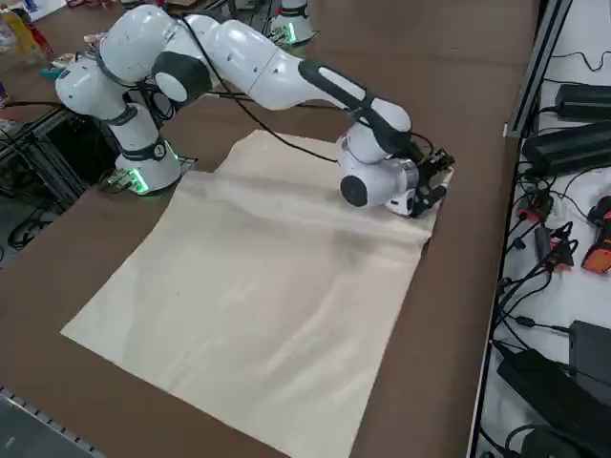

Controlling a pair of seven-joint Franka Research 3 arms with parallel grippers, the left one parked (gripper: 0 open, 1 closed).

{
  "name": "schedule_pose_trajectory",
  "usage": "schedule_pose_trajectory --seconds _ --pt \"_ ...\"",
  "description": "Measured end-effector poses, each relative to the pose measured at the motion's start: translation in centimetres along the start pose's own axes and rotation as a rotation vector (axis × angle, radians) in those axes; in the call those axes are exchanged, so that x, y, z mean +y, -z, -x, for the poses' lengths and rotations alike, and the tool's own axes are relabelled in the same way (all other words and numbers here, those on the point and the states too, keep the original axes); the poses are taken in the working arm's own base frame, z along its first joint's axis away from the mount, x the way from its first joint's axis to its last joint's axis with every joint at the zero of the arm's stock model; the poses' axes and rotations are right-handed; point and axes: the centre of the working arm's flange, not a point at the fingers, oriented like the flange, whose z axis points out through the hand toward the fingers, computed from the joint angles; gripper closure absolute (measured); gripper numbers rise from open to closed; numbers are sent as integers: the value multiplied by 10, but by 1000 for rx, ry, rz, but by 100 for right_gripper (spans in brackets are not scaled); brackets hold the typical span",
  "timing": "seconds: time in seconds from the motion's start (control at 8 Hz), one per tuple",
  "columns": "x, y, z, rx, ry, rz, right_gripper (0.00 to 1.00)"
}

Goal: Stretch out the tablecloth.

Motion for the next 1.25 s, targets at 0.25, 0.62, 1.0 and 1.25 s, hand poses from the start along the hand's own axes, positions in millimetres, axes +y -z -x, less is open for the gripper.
schedule_pose_trajectory --seconds 0.25,0.62,1.0,1.25 --pt "2 -13 4 -6 8 6 96" --pt "1 -24 12 -16 17 11 85" --pt "0 -36 21 -29 25 18 83" --pt "-1 -46 30 -27 29 24 83"
